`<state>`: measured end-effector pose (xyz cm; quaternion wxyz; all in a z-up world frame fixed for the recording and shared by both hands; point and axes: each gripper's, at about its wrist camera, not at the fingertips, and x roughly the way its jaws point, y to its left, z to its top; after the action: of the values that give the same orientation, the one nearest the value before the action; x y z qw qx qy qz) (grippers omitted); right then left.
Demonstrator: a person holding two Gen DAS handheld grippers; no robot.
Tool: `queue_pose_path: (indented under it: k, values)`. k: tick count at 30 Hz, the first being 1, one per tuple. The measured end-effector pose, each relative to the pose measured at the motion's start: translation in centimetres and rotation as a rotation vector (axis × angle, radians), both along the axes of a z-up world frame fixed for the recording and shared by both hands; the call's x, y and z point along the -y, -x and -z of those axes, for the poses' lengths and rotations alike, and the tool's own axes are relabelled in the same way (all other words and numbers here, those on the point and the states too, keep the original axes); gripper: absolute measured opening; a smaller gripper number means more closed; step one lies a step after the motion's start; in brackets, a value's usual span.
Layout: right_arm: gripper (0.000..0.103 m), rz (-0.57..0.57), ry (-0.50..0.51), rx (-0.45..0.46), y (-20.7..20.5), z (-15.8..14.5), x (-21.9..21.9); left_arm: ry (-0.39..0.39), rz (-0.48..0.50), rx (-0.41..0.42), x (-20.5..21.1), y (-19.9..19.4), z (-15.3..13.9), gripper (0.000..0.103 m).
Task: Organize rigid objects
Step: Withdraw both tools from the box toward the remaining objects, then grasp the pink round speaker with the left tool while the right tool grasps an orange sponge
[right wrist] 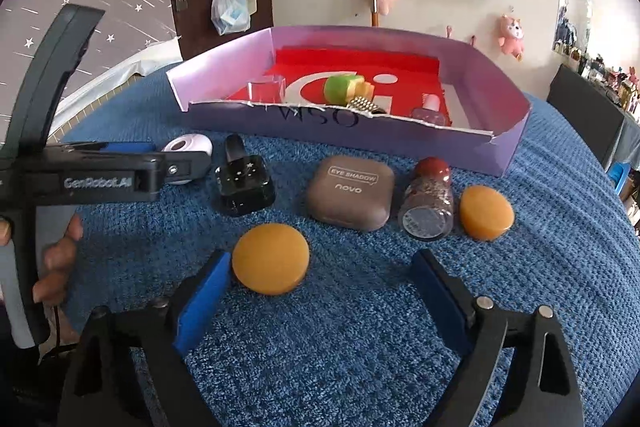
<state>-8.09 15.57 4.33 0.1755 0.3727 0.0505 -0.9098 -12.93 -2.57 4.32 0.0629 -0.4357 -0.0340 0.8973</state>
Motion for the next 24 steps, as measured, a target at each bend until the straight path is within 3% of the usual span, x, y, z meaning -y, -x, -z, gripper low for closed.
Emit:
queue_pose_path:
  k: [3, 7, 8, 9, 10, 15, 24]
  values:
    - [0.083, -0.010, 0.000, 0.014, 0.2, 0.1, 0.3, 0.016, -0.004, -0.004, -0.1, 0.2, 0.2, 0.079]
    - [0.070, -0.027, -0.008, 0.009, 0.3, 0.0, 0.9, -0.003, 0.029, -0.021, -0.2, 0.1, -0.1, 0.050]
    - [0.063, -0.032, -0.008, 0.006, 0.3, 0.0, 1.0, -0.004, 0.034, -0.021, -0.3, -0.1, -0.1, 0.050]
    - [0.045, -0.042, -0.002, 0.003, 0.2, -0.1, 1.0, -0.007, 0.039, -0.027, -0.3, -0.3, -0.1, 0.050]
    - [0.040, -0.060, 0.009, 0.005, 0.1, -0.2, 1.2, -0.010, 0.044, -0.029, -0.4, -0.4, -0.1, 0.050]
    - [0.040, -0.057, 0.020, -0.026, -0.3, -1.1, 0.7, -0.045, 0.069, -0.042, -0.7, -1.9, -0.4, 0.050]
    - [0.040, 0.020, 0.050, -0.094, 0.9, -4.1, -2.1, -0.032, 0.127, -0.094, -2.1, -4.0, -2.1, 0.050]
